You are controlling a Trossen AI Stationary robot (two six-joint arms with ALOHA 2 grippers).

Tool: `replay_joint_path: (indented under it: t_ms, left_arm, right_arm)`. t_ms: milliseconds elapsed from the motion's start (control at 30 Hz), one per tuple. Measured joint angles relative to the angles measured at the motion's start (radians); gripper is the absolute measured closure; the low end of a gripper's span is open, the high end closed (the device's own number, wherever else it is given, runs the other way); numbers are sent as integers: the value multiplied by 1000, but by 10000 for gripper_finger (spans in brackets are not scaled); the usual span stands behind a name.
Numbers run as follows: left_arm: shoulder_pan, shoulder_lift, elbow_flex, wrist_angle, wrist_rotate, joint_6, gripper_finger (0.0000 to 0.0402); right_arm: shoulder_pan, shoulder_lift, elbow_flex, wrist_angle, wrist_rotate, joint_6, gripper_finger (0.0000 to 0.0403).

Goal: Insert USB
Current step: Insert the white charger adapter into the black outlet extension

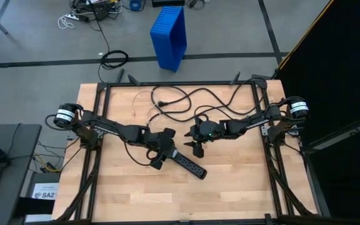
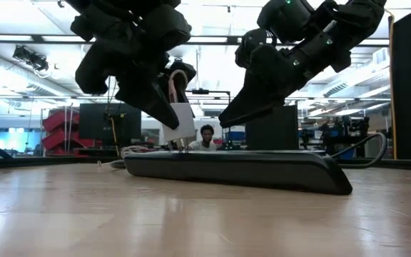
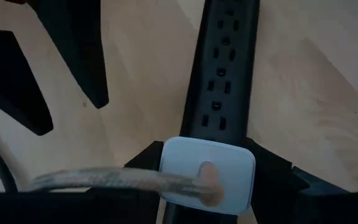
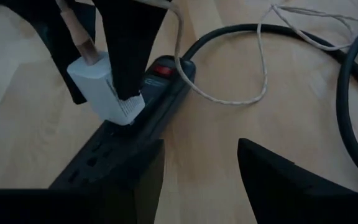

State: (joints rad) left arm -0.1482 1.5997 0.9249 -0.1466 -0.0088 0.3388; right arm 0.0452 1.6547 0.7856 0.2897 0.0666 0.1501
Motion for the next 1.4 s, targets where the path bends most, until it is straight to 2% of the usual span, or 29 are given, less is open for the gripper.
replay_joint_path:
  t_ms: [400,900,1133,1400]
  left_arm:
    - [10,0,0,-11,48,-17,237]
    - [11,95,7,35,51,-32,239]
    - [11,95,69,-48,49,-19,240]
    - [10,109,76,-70,29,-16,240]
  right_arm:
    - [0,0,0,4,2,-14,234]
    - [0,0,0,8,19,-14,238]
    - [0,0,0,13,19,-14,238]
    - [0,0,0,15,19,-14,238]
